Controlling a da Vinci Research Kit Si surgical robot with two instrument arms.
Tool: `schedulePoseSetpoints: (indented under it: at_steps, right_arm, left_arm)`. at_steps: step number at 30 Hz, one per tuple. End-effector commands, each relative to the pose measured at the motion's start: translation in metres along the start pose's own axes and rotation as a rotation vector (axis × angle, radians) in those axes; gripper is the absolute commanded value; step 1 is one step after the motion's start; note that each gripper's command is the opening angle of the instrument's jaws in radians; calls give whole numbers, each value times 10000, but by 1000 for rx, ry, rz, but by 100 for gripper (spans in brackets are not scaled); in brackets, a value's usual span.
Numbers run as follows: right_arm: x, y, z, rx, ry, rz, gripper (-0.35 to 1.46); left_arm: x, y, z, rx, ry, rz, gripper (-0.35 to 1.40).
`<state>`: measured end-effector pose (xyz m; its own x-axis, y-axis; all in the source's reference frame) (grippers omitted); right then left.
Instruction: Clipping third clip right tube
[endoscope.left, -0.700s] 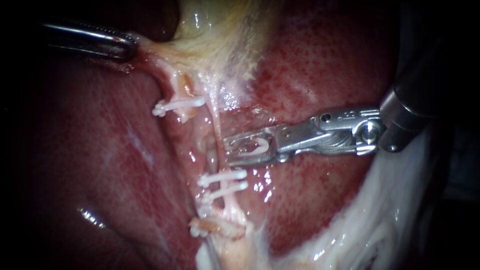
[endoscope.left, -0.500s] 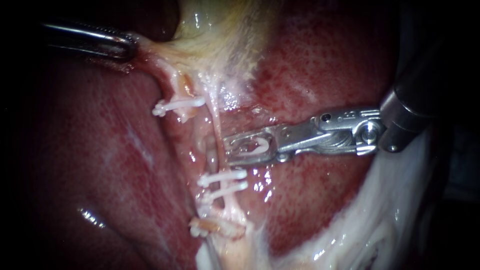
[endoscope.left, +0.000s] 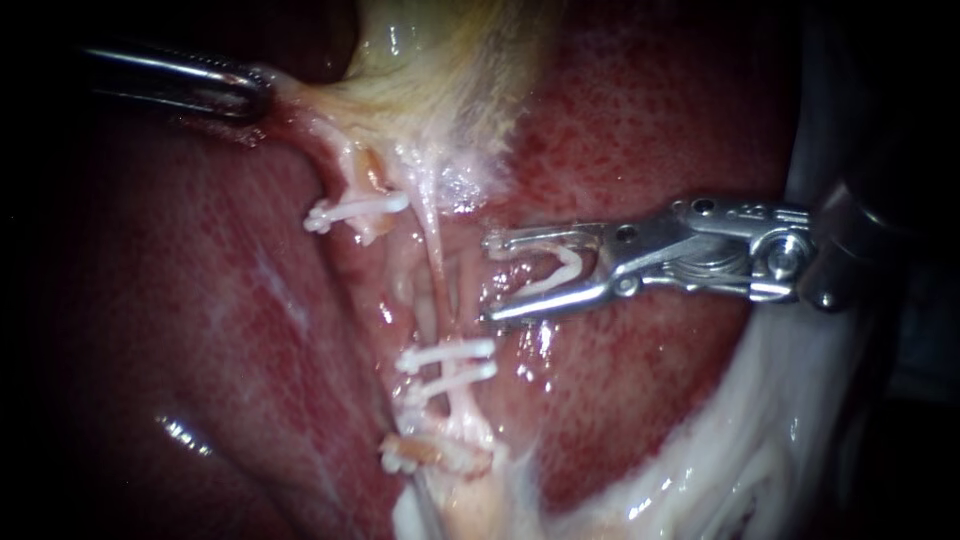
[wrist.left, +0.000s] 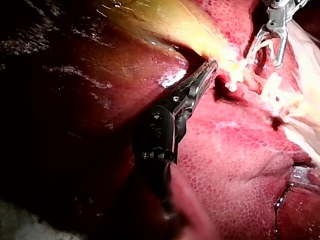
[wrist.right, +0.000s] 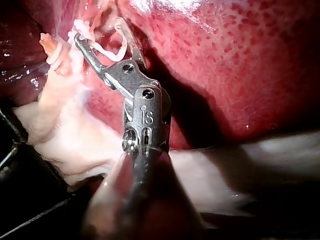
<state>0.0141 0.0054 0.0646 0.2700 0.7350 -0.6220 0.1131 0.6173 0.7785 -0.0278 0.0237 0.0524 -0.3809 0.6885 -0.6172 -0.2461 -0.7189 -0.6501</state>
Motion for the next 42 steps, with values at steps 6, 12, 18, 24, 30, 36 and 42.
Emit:
schedulePoseSetpoints:
  at_steps: [6,12,18,24,30,36,42]
  right_arm:
    - [0,6,17,17,-6,32,50]
    - [-3,21,31,15,9,69,50]
    - [-2,27,43,57,44,103,50]
    - [6,29,59,120,90,134,50]
    - [12,24,64,152,122,148,50]
    - [22,12,59,214,169,190,50]
    - [36,-5,57,285,193,208,50]
  left_arm:
    - [0,0,0,0,0,0,-35]
    - [0,0,0,0,0,0,-35]
    - [0,0,0,0,0,0,-35]
    - [1,0,1,0,0,0,-35]
    - [0,0,1,0,0,0,-35]
    - [0,0,1,0,0,0,-35]
    - [0,0,1,0,0,0,-35]
